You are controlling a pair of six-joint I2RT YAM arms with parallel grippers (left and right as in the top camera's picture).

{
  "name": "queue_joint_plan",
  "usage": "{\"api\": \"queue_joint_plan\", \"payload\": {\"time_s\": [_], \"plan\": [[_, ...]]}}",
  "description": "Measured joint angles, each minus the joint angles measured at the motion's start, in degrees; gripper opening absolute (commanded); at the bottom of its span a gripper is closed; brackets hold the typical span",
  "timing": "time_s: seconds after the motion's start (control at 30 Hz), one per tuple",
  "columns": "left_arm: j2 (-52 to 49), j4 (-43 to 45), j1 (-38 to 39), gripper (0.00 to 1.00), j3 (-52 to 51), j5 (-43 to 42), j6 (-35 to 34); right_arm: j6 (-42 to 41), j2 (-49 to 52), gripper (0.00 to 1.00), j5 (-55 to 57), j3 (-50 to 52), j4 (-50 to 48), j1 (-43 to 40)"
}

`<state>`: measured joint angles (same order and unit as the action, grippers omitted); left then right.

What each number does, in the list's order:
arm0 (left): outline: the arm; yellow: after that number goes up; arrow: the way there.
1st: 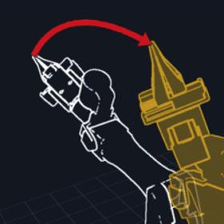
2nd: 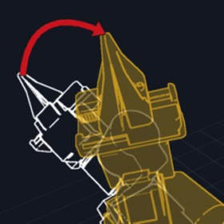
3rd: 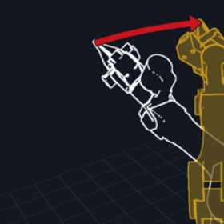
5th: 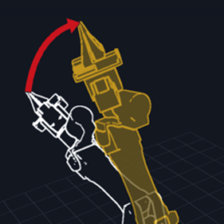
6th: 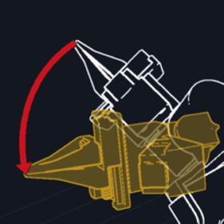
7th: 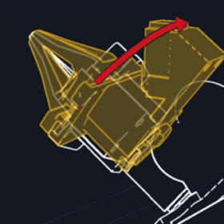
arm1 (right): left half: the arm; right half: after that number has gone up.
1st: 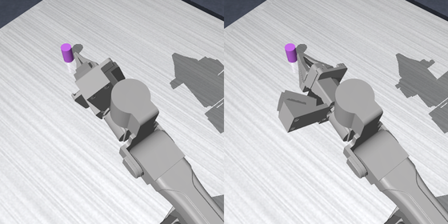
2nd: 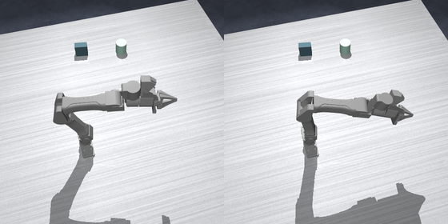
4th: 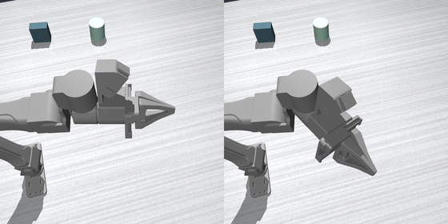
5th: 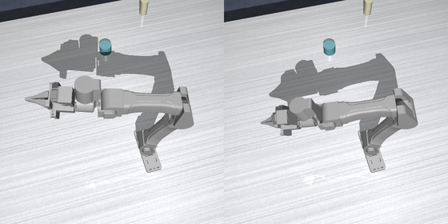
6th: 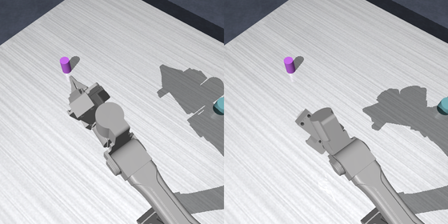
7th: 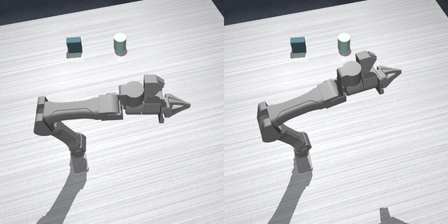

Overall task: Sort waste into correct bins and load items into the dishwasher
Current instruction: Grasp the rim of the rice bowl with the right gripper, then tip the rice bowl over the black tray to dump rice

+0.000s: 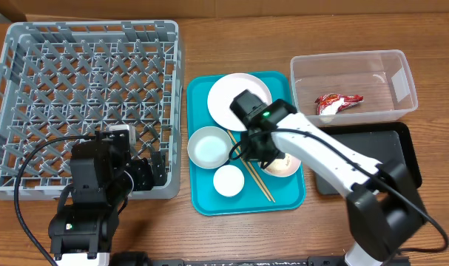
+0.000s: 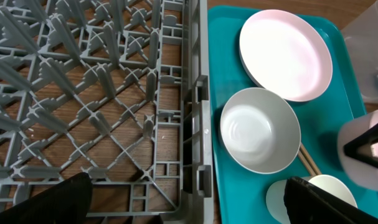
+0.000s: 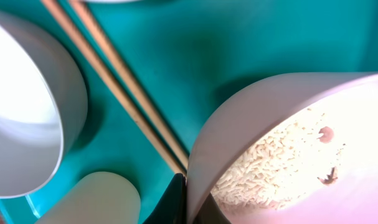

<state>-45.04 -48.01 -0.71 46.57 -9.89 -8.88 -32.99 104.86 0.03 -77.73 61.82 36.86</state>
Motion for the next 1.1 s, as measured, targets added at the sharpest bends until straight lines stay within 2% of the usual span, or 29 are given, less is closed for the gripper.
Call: {"api": "queue_joint_plan", "payload": {"time_s": [0.33,0.8,1.1], "plan": [[0.00,0.00,0.00,1.00,0.00,0.00,0.00,0.42,-11.89,0.04,-3.10,-0.20,1.31,-14.86],[-0.02,0.02,0.00,1.00,0.00,0.02,0.00,10.47,-12.33,0.04,-30.34,3.04,-1.86,-39.54],[-0.04,0.00,0.00,1.00,0.00,0.02,0.00,19.82,-12.35,0.04,-50.01,15.19,-8.09,-56.02]]}}
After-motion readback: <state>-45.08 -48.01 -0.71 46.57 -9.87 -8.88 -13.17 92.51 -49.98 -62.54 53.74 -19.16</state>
